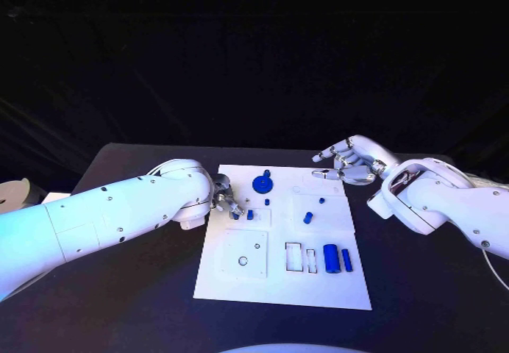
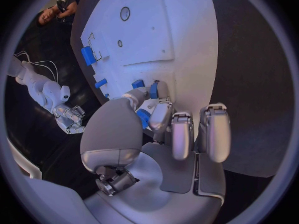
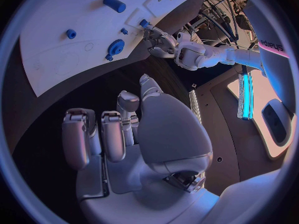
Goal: Assemble the parts on the task board
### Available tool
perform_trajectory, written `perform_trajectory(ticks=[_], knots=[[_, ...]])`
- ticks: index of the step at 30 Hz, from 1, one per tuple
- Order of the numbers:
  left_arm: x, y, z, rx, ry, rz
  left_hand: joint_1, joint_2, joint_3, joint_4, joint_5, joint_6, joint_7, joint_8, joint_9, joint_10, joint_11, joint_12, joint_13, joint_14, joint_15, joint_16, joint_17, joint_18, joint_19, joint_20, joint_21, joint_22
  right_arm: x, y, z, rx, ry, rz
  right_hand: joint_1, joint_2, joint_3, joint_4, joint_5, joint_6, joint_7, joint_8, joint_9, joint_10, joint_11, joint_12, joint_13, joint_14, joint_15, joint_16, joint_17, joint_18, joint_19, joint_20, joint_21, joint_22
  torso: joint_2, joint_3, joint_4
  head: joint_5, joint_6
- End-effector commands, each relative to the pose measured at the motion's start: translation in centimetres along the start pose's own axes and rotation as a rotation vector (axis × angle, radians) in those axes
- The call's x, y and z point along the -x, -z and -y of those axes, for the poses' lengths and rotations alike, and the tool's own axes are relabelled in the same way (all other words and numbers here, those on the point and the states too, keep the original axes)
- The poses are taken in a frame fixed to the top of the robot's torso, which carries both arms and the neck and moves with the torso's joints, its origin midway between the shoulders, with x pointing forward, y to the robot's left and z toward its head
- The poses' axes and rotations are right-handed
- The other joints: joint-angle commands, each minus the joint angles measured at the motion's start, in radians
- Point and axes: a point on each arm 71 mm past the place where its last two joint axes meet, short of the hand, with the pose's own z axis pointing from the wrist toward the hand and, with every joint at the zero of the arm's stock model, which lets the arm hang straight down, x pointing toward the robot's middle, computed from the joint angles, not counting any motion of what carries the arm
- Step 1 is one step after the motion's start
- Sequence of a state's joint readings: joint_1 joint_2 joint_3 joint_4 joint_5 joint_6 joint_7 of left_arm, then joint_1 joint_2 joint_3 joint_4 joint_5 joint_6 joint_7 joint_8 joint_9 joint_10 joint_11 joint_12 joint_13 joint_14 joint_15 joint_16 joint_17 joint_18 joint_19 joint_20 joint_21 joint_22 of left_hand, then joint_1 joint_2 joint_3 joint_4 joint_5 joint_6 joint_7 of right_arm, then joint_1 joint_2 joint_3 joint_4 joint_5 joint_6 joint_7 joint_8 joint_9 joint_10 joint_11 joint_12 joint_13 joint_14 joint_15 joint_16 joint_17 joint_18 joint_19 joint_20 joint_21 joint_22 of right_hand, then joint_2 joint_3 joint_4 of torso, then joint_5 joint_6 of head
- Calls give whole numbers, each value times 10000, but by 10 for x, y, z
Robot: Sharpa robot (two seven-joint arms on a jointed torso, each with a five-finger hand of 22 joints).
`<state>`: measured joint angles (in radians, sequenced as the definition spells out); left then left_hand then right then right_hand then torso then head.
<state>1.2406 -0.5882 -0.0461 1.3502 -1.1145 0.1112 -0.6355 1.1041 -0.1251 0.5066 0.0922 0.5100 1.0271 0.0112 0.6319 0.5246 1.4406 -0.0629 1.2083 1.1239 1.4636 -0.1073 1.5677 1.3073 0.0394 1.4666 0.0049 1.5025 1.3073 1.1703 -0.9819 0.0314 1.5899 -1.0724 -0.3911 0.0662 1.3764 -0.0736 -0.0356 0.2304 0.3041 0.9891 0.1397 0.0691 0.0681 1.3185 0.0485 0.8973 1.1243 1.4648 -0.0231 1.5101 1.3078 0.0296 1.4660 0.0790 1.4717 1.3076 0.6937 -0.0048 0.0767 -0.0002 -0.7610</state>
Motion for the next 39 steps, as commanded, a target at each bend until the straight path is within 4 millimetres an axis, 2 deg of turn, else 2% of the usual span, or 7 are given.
perform_trajectory(ticks=[1, 22, 39], knots=[[0, 0, 0, 101, -165, 301, 352, 357, 726, -640, 26, -15, -57, 26, 7, 35, 6, -7, -13, 1072, -15, 31, 2635, -195, 785, -47, 15, 1966, -1, 0, -1, 61, 13, -129, 38, 77, -54, -8, 59, 64, -28, 0, 9, -43, -7, -64, -12, 836, -31, -32, 1668, 116, 170, -4, -38, 826, 4, 0, 1, 2, -5], [-4, 0, -3, 259, -995, -334, 368, 317, 766, -704, 6, -27, -50, 34, 9, 33, 14, -18, -28, 1072, -7, 31, 2635, -188, 776, -40, -10, 1943, -1, 0, 1, 27, 10, -146, 9, 79, -77, 13, 79, 65, -25, 0, 9, -40, -4, -58, -13, 836, -30, -34, 1666, 117, 169, -4, -41, 822, 3, -9, 9, -4, -32], [-5, 1, -2, 246, -1047, -381, 377, 309, 781, -729, 0, -25, -48, 40, 10, 39, 16, -8, -18, 1072, -3, 31, 2635, -187, 774, -37, -14, 1940, -1, 0, 1, 33, 16, -135, 9, 79, -77, 13, 79, 65, -25, 0, 9, -40, -4, -58, -13, 836, -30, -34, 1666, 117, 169, -4, -41, 822, 4, 0, 3, -22, -41]])
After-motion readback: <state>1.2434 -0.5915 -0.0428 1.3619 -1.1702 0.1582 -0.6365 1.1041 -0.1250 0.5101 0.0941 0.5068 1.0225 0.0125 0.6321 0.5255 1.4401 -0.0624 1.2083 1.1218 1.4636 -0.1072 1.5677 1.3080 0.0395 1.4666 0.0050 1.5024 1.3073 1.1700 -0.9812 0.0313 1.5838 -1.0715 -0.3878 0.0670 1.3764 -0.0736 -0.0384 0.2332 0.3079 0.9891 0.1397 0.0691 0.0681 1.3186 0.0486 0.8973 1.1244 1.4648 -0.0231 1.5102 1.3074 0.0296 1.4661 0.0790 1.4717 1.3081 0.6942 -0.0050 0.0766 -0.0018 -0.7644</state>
